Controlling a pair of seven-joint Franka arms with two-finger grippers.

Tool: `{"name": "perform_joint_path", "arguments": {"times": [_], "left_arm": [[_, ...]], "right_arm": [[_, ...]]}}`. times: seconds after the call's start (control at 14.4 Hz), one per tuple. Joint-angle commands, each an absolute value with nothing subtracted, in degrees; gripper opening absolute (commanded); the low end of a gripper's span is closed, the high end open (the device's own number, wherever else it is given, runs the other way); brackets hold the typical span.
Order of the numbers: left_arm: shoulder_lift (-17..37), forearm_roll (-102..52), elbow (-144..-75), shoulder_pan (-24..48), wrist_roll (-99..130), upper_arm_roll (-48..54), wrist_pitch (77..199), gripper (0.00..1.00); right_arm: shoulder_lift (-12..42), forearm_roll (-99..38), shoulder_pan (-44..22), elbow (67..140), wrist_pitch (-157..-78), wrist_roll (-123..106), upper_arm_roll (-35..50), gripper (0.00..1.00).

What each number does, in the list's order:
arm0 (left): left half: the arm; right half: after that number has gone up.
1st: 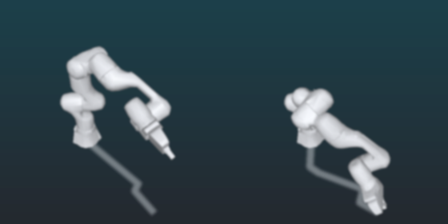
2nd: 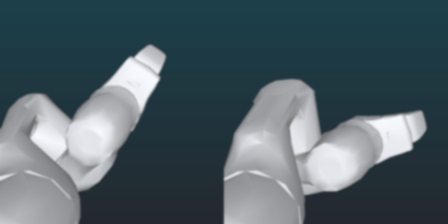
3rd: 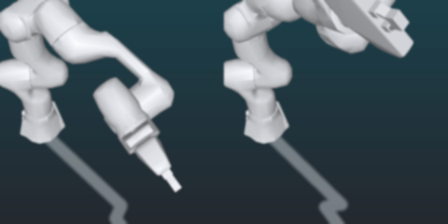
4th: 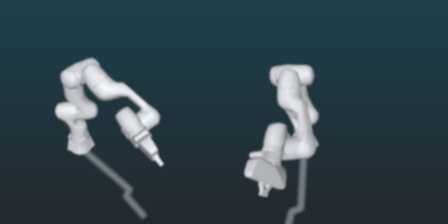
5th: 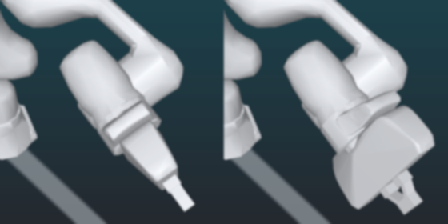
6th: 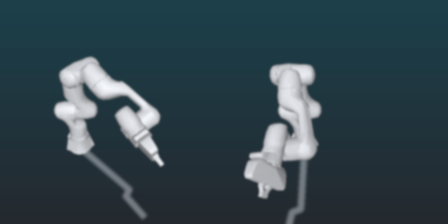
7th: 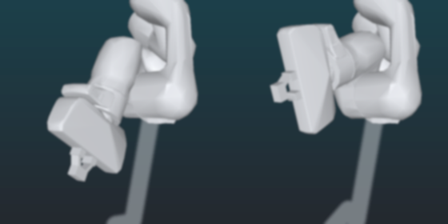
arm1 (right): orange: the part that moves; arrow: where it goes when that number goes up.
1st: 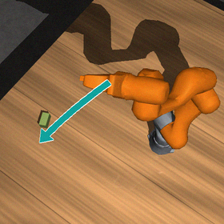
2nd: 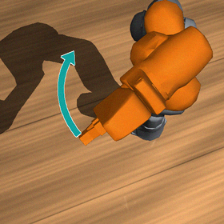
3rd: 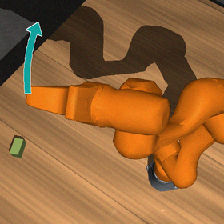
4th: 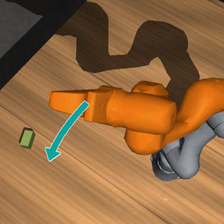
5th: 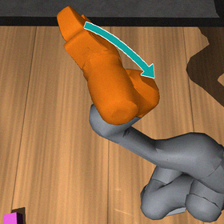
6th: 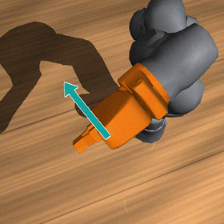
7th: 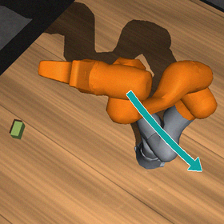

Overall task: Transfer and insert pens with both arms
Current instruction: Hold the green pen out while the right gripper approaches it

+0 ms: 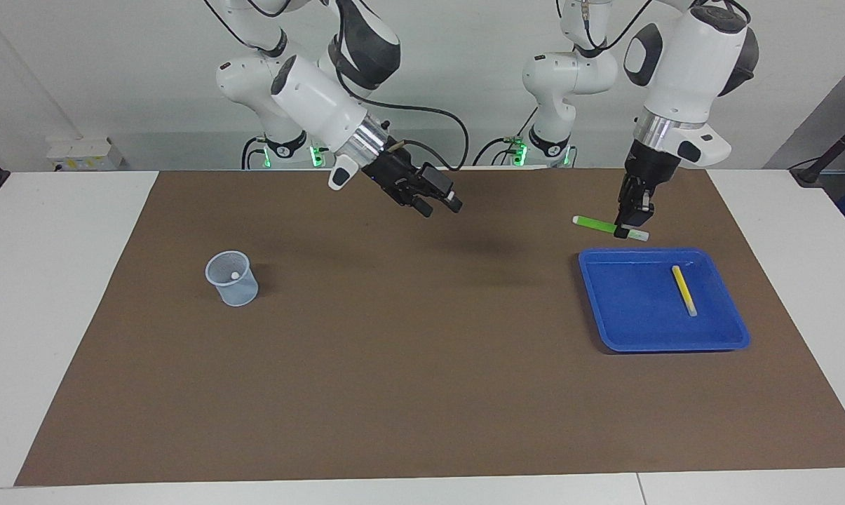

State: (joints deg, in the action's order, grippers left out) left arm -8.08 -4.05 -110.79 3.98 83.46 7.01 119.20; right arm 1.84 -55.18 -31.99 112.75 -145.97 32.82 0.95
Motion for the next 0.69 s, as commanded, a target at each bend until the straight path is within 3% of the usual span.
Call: {"name": "perform_joint_path", "arguments": {"times": [0.0,0.28,0.42,0.62], "left_arm": [[-10.54,-2.30,-111.09,6.24,94.09,7.03,118.12,0.00],[-10.81,3.07,-111.01,6.59,108.69,10.54,119.00,0.00],[-11.60,5.35,-110.83,6.59,113.45,11.60,119.00,0.00],[-12.39,5.54,-110.83,6.68,113.56,13.96,118.39,0.00]], "right_arm": [[3.07,-58.26,-33.57,111.71,-148.27,33.75,0.79,1.00],[5.26,-58.89,-37.61,109.61,-154.85,39.18,1.31,1.00],[6.67,-58.80,-38.23,105.31,-154.95,42.52,1.93,1.00],[7.03,-58.80,-39.90,105.03,-155.04,43.86,2.46,1.00]]}}
